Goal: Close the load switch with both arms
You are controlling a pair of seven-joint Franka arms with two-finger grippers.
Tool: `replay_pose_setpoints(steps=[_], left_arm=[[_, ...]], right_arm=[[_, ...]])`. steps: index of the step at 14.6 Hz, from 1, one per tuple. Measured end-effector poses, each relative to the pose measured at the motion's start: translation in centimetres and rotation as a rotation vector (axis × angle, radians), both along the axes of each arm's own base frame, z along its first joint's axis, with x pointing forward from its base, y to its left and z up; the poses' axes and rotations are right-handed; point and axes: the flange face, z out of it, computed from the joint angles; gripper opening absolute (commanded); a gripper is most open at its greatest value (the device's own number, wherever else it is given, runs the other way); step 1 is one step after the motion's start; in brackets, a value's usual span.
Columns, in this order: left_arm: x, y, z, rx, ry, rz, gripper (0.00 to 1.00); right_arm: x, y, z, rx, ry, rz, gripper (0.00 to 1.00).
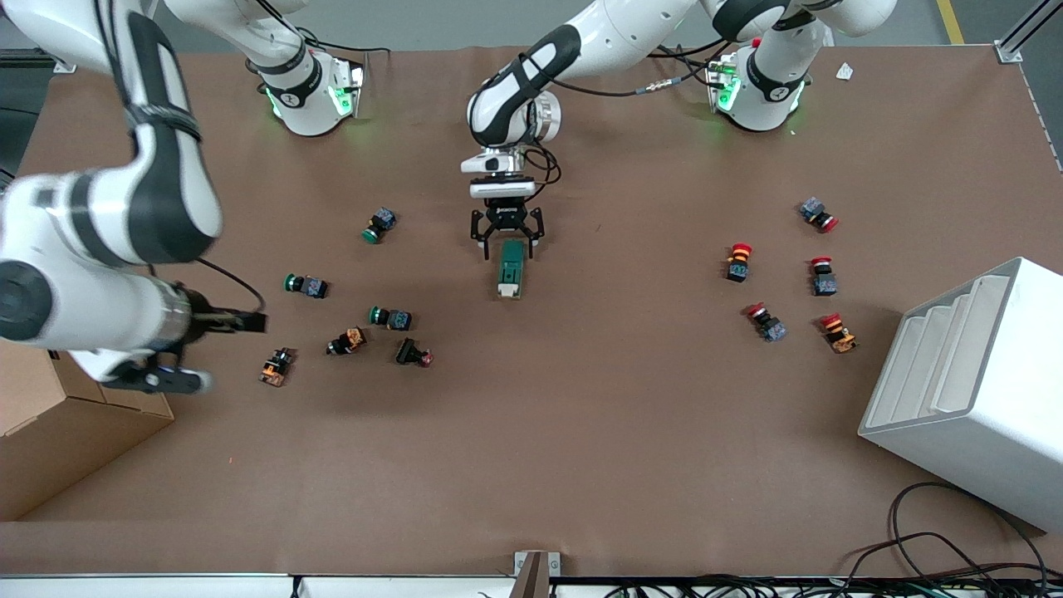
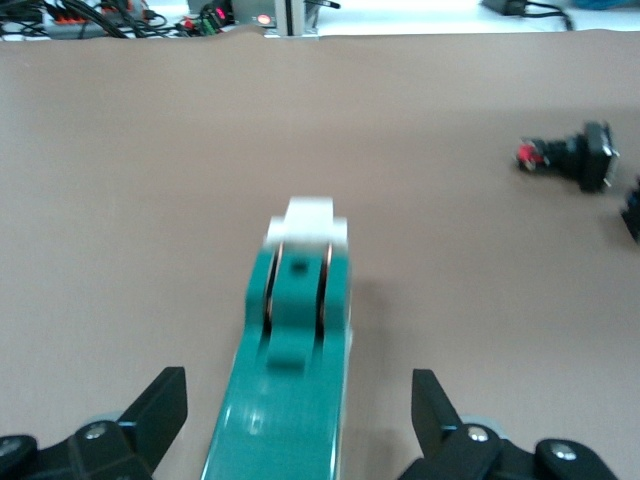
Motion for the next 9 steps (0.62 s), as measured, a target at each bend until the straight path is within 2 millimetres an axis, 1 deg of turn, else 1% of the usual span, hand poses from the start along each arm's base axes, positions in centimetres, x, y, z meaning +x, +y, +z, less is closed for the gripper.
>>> replay_pose_setpoints(steps=[3,5,7,9], left_arm=[[4.0,-2.1,4.3,0.008,0.089,0.087,1.00],[6.7,-2.8,7.5,-0.007,0.159,0.143,1.00],[9.5,-2.8,11.3,-0.039,0.214,0.187,1.00],[12.1,-2.1,15.5,-0.062,0.277,0.214,1.00]], right_arm=[[-3.0,-2.6,2.7,0.008,0.000,0.025,1.00],[-4.4,-4.7,4.2,-0.005,0.007,0.042,1.00],[-4.7,-7.3,5.5,-0.006,-0.012,0.035,1.00],[-4.4,-9.1,7.2,-0.008,-0.048,0.016,1.00]])
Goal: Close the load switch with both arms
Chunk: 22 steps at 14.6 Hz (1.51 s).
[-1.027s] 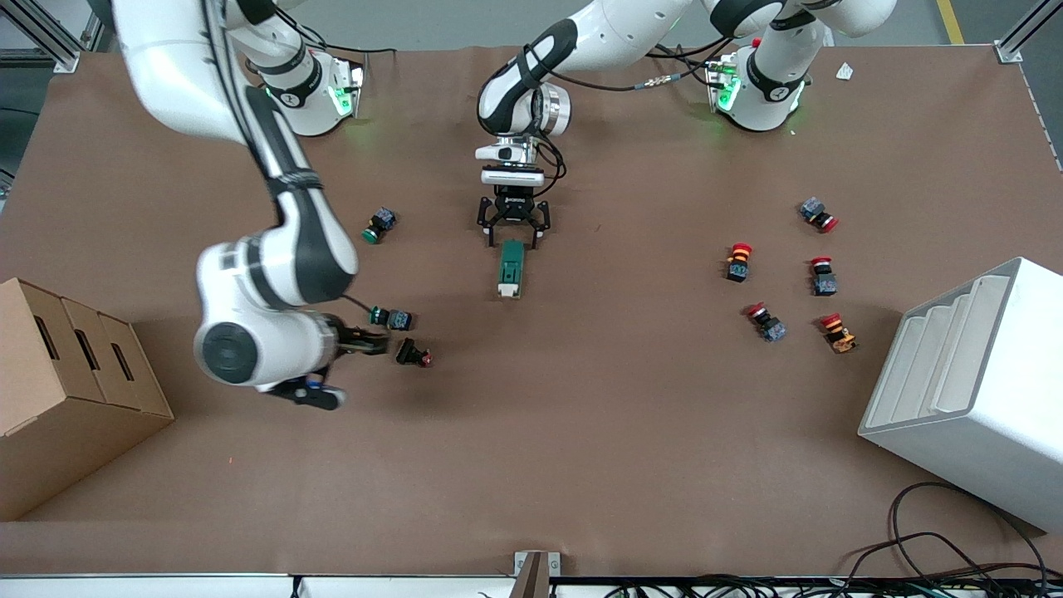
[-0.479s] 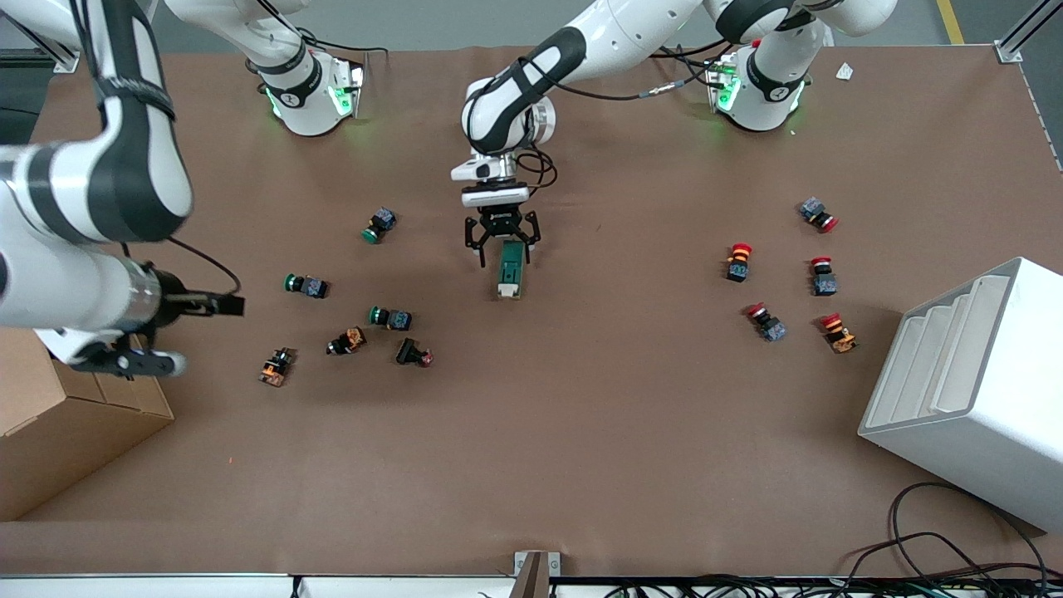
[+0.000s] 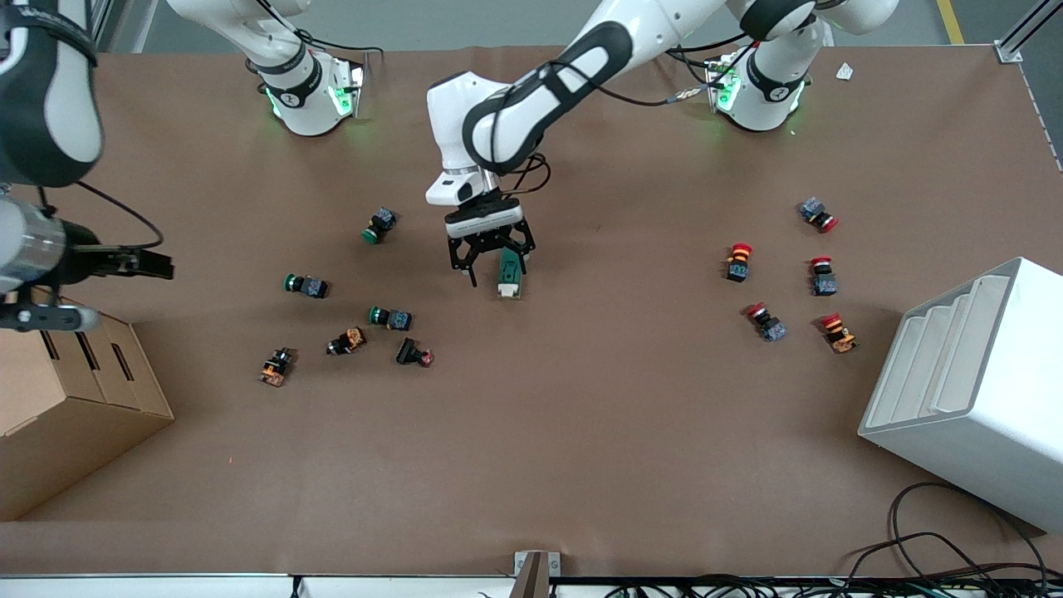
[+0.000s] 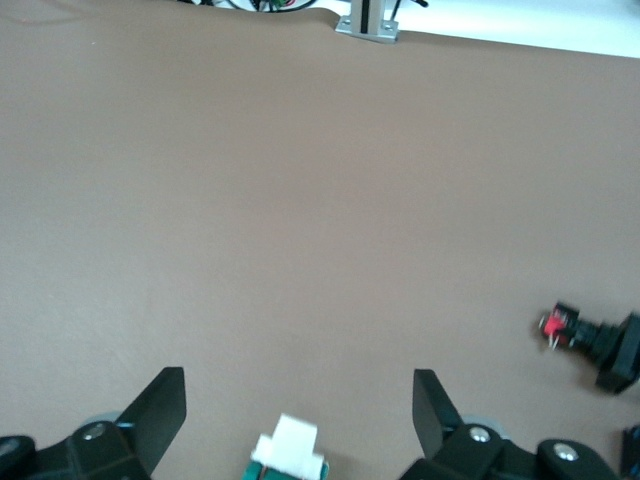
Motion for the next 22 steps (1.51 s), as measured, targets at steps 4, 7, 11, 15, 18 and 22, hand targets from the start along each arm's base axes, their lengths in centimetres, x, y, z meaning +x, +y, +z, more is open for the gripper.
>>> replay_pose_setpoints(steps=[4,7,11,15,18,22], left_arm=[[5.6,4.1,9.5,-0.030,0.169,-0.034,1.00],[10.1,9.3,16.6,-0.087,0.222,-0.038,1.00],[14.6,18.2,23.1,-0.038,0.280,-0.017,1.00],[17.6,25.1,26.1,-0.077,0.335,0.050,1.00],[18.6,29.4,28.1,-0.091,0.391,0.040,1.00],[19.5,40.0,32.9,-0.050,0.502,-0.097,1.00]], right_arm=[[0.3,-1.7,2.1,-0.001,-0.041,-0.026,1.00],[0.5,0.1,2.6,0.004,-0.050,0.004,1.00],[0.2,1.2,2.6,0.043,-0.023,0.011,1.00],[-1.2,0.3,3.2,0.051,-0.023,-0.007,1.00],[-3.5,-1.4,4.5,0.059,-0.037,-0.035,1.00],[-5.6,-2.0,6.3,0.068,-0.060,-0.047,1.00]])
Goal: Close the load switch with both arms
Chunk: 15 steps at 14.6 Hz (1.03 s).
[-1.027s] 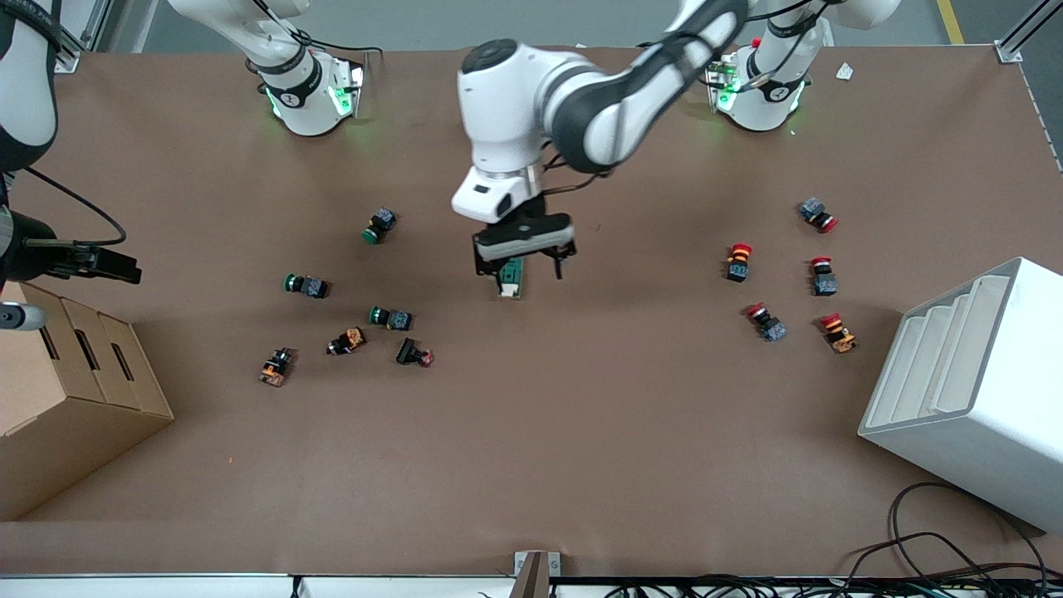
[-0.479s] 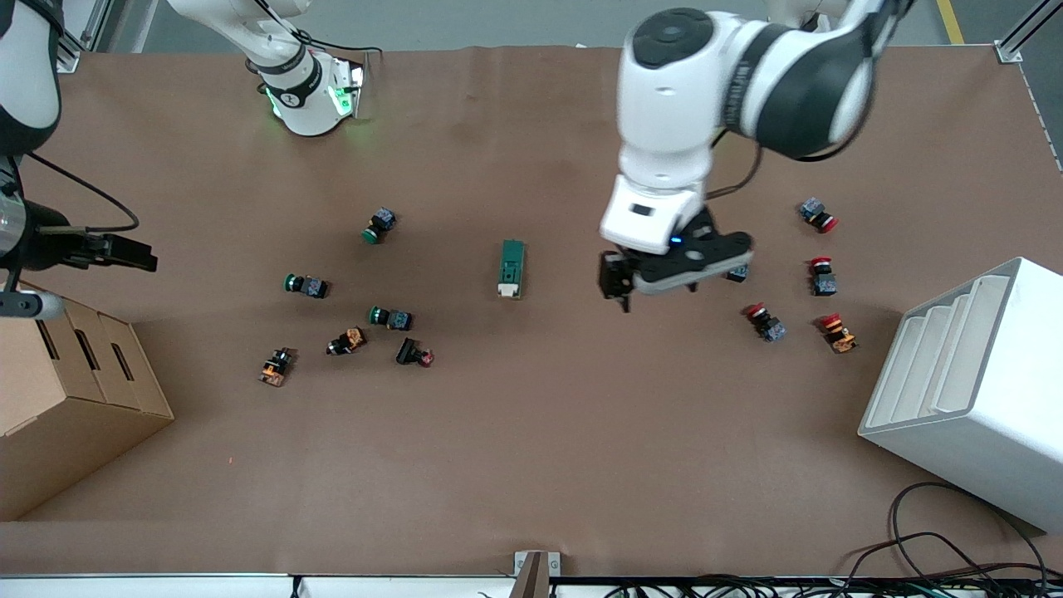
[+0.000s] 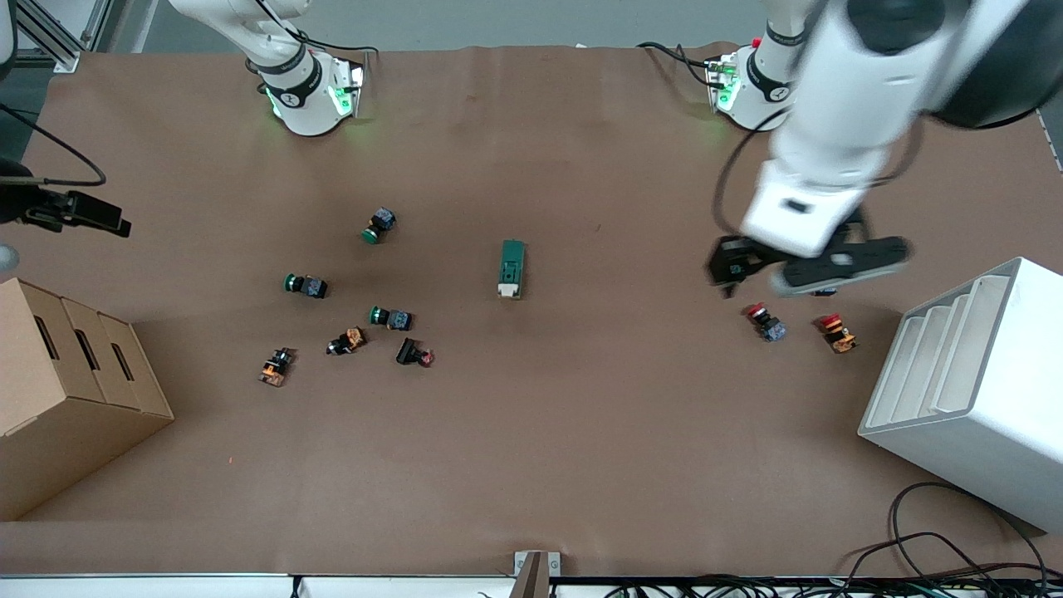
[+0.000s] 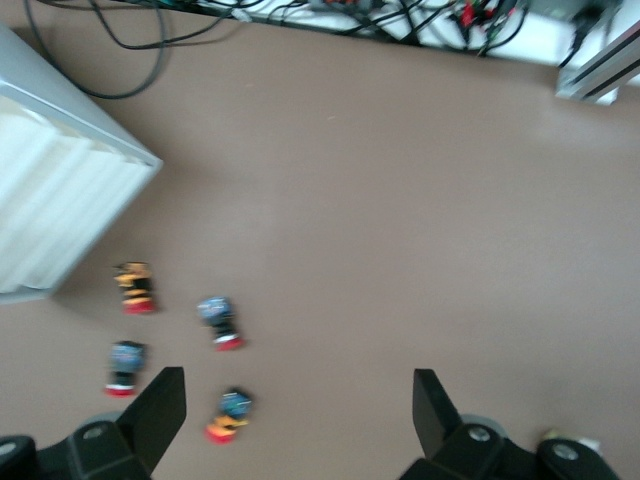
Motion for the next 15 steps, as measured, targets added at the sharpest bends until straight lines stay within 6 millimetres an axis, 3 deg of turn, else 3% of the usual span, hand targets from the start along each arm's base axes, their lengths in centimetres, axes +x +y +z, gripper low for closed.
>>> replay_pose_setpoints(steps=[3,6,9,12,15], left_arm=[[-0.4,7.3,2.2,-0.004,0.071,-0.100,1.00],[-1.5,11.4,2.8,-0.052,0.126,-0.136,1.00],[-3.4,14.6,2.1,-0.129,0.163,-0.121,1.00],[-5.8,15.9,1.9,-0.130,0.175,-0.137,1.00],[-6.9,14.6,2.5,-0.102,0.164,-0.164,1.00]], right_arm=[[-2.1,0.2,1.2,0.006,-0.013,0.003,1.00],[-4.6,0.4,3.0,0.010,-0.037,0.008,1.00],[-5.9,1.0,4.2,0.009,-0.058,0.018,1.00],[-5.8,1.1,3.9,0.009,-0.055,0.021,1.00],[-5.8,1.2,3.6,0.010,-0.050,0.022,1.00]])
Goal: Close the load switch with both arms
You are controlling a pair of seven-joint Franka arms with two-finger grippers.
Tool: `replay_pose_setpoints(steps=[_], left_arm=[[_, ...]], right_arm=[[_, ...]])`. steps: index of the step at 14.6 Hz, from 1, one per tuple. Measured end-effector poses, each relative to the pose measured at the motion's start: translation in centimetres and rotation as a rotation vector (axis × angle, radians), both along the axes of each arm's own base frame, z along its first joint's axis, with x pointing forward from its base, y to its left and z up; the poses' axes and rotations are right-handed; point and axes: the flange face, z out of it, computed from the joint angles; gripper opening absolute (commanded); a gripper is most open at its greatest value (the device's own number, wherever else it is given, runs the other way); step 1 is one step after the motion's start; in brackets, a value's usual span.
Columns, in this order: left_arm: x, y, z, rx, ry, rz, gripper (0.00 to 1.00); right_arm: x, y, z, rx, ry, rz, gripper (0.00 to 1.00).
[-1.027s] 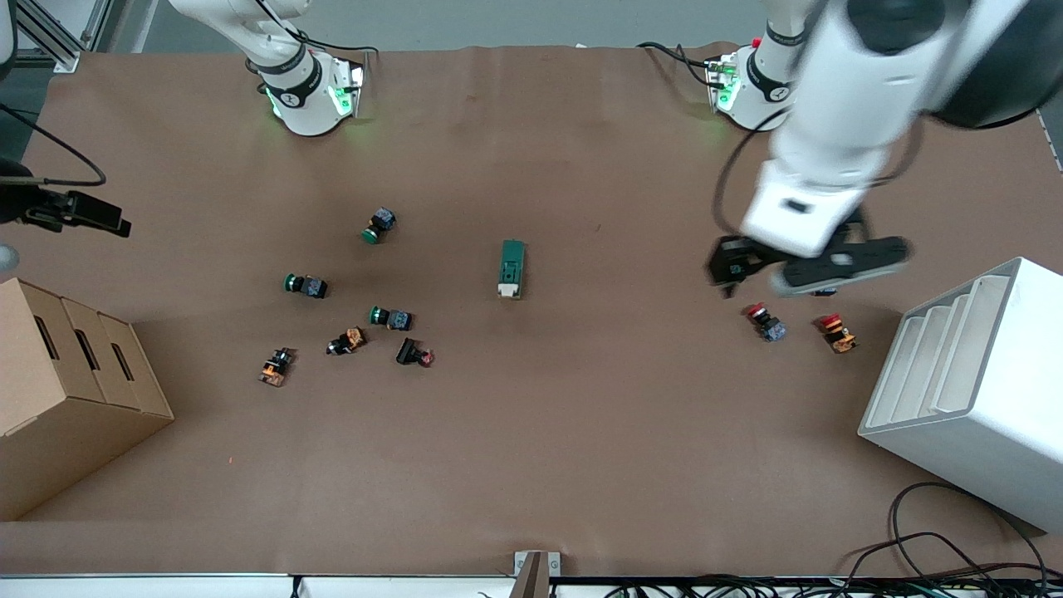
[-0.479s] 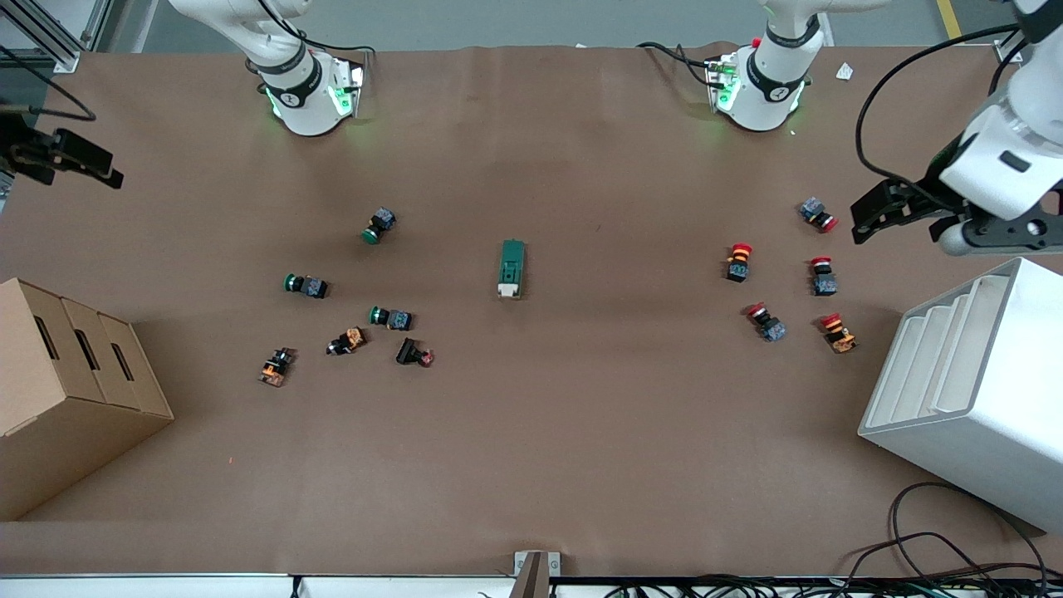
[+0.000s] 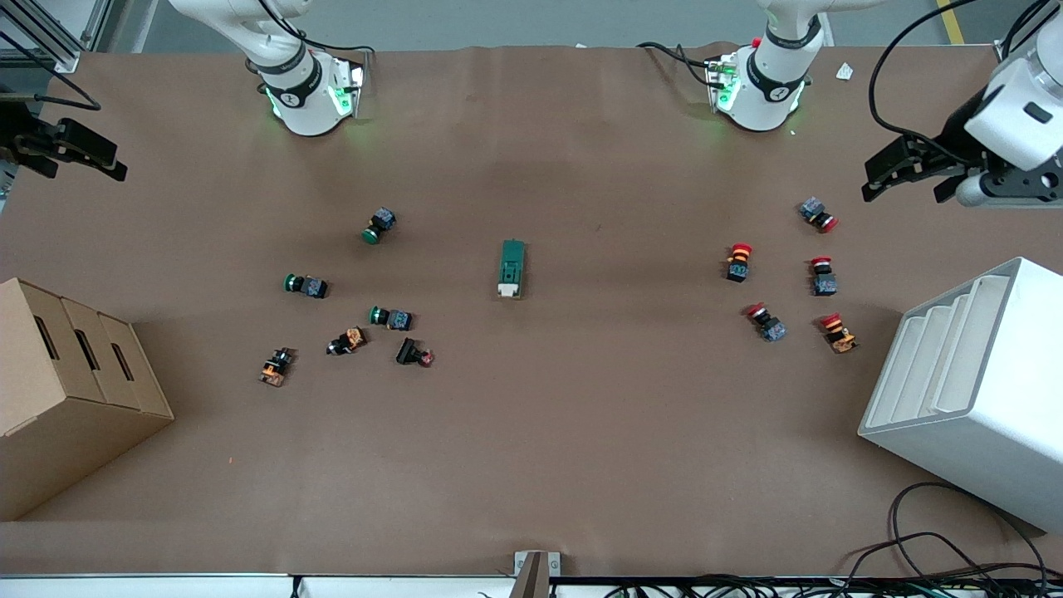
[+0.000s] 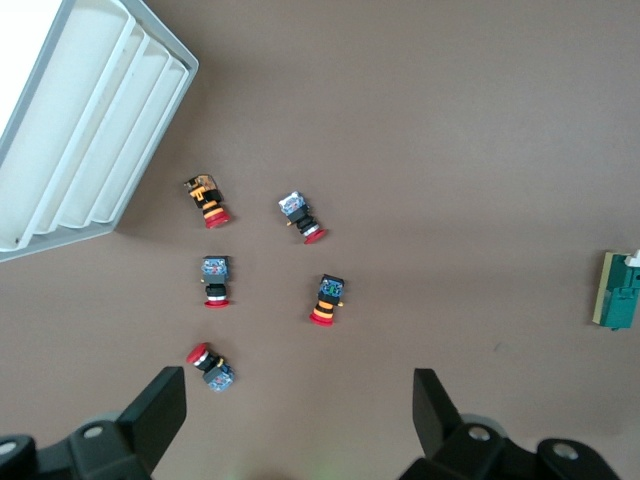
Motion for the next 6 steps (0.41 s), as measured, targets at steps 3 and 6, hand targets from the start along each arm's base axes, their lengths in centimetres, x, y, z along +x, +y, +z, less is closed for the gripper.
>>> replay_pose_setpoints(steps=[3,6], left_arm=[[0.1,-0.6,-0.1,0.031,-0.007,-0.017,1.00],[0.3,-0.3,0.3,0.038,-0.023,-0.023,1.00]], right_arm=[[0.1,0.2,0.0,-0.001,-0.005,0.007,1.00],[0.2,1.2,0.1,-0.019,-0.007,0.031,1.00]])
